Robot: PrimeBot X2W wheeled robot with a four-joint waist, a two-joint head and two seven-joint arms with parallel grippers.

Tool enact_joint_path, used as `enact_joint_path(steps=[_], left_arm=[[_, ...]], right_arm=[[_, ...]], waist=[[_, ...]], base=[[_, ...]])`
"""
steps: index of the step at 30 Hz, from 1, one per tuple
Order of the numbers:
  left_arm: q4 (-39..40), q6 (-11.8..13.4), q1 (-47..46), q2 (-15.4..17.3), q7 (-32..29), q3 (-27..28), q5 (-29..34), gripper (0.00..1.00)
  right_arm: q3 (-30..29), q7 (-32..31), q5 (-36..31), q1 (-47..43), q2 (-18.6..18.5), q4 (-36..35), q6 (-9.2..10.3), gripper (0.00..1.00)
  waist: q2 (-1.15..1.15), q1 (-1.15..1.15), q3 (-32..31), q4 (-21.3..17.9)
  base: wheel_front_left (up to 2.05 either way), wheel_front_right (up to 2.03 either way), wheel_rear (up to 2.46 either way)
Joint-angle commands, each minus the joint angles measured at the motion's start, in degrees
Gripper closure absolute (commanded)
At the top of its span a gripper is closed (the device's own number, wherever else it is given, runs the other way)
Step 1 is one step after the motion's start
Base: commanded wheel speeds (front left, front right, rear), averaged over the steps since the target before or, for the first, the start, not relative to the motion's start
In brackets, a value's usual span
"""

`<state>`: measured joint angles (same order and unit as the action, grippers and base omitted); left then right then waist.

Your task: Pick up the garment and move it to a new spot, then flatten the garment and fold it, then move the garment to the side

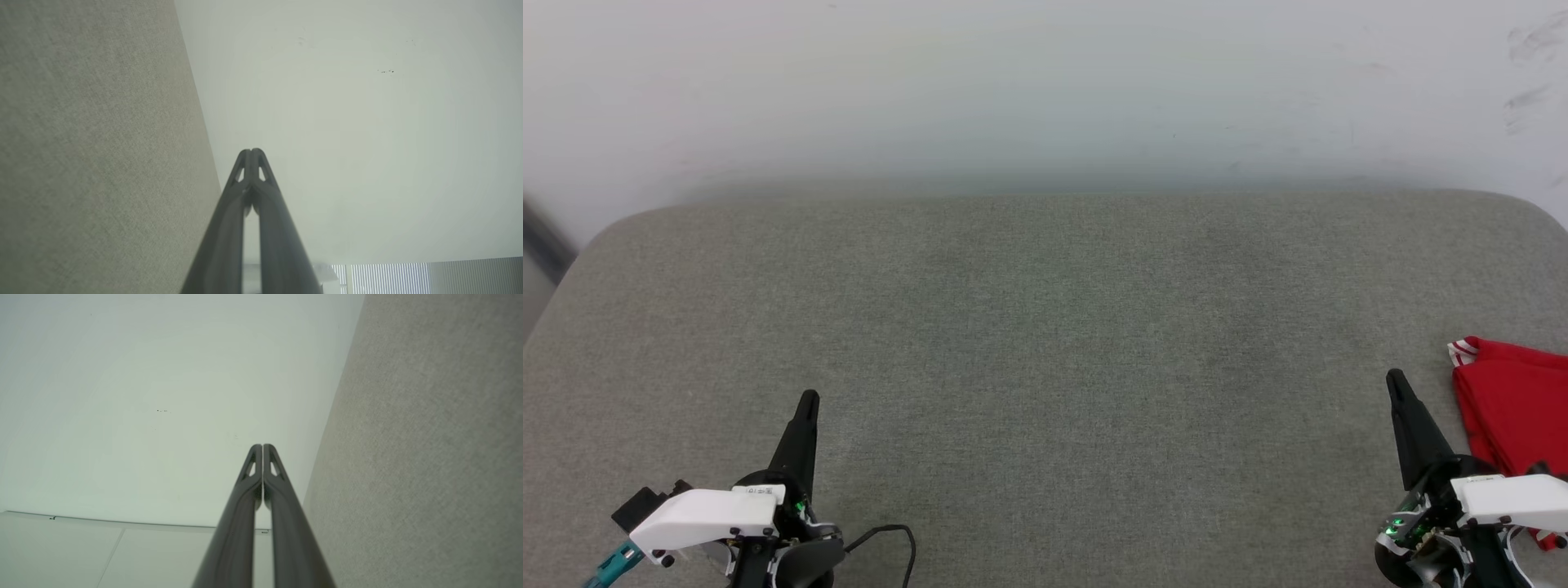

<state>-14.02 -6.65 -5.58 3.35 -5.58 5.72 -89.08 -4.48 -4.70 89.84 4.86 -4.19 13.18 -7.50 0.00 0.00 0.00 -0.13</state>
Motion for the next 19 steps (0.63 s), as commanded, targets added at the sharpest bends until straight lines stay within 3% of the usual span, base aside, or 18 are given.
enact_joint_path(steps=[1,19], left_arm=[[0.0,-0.6,-0.7,-0.2,-0.3,0.3,-0.9,1.00],[-0.1,-1.0,-0.9,-0.6,-1.2,1.1,-3.3,1.00]], right_arm=[[-0.1,-0.2,1.1,1.2,0.0,0.2,0.02,1.00],[-0.6,-0.8,3.7,1.6,0.3,0.9,0.02,1.00]], waist=[[0.00,0.00,0.0,0.0],[0.00,0.00,0.2,0.1]], base=[[0.00,0.00,0.00],[0.00,0.00,0.00]])
